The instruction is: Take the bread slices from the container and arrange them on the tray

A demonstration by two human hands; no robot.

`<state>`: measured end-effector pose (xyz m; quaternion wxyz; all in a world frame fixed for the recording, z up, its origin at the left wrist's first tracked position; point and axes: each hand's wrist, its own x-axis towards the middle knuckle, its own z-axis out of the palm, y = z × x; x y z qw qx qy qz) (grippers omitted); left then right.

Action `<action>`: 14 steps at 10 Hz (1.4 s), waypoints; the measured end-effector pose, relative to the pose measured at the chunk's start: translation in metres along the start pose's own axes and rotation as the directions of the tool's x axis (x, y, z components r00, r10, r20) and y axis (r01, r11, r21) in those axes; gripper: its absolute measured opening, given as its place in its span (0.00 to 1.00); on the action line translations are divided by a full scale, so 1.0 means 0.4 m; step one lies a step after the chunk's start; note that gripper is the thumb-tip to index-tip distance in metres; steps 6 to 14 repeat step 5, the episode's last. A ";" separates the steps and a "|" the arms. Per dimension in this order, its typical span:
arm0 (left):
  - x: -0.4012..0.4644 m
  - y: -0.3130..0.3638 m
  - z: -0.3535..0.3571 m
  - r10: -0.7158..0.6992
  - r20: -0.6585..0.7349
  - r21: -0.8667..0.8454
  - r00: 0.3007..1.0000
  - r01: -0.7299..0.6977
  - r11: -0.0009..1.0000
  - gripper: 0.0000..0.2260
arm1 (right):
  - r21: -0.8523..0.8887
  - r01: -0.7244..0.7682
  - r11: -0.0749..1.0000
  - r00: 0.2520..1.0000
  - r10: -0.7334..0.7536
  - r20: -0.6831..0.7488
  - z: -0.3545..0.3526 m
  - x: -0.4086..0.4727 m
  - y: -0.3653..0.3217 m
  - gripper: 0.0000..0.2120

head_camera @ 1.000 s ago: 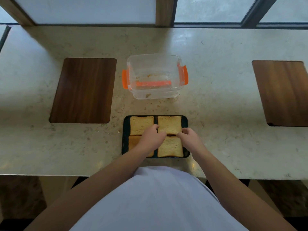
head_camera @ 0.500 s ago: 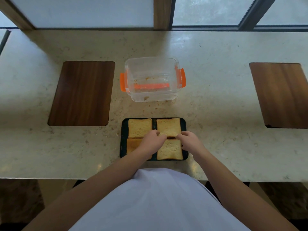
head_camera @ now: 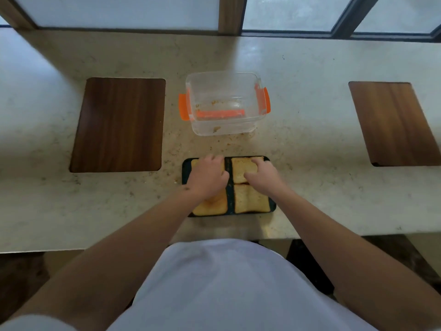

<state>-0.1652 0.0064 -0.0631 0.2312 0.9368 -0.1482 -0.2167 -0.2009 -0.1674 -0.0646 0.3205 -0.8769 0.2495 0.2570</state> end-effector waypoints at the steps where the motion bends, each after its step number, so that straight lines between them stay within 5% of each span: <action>1: 0.001 -0.015 0.010 0.063 0.091 0.157 0.994 -0.077 0.985 0.25 | -0.075 -0.030 0.997 1.000 0.029 -0.011 0.023 -0.022 -0.029 0.35; 2: -0.009 -0.041 0.027 0.111 0.248 0.219 0.962 -0.168 0.961 0.29 | -0.163 -0.048 0.985 0.999 0.047 -0.014 0.043 -0.059 -0.030 0.34; 5: -0.115 -0.045 0.086 -0.043 0.168 0.291 0.985 -0.008 0.957 0.29 | -0.404 0.094 0.910 0.995 -0.101 0.003 0.016 -0.170 0.112 0.32; 14: -0.115 -0.045 0.086 -0.043 0.168 0.291 0.985 -0.008 0.957 0.29 | -0.404 0.094 0.910 0.995 -0.101 0.003 0.016 -0.170 0.112 0.32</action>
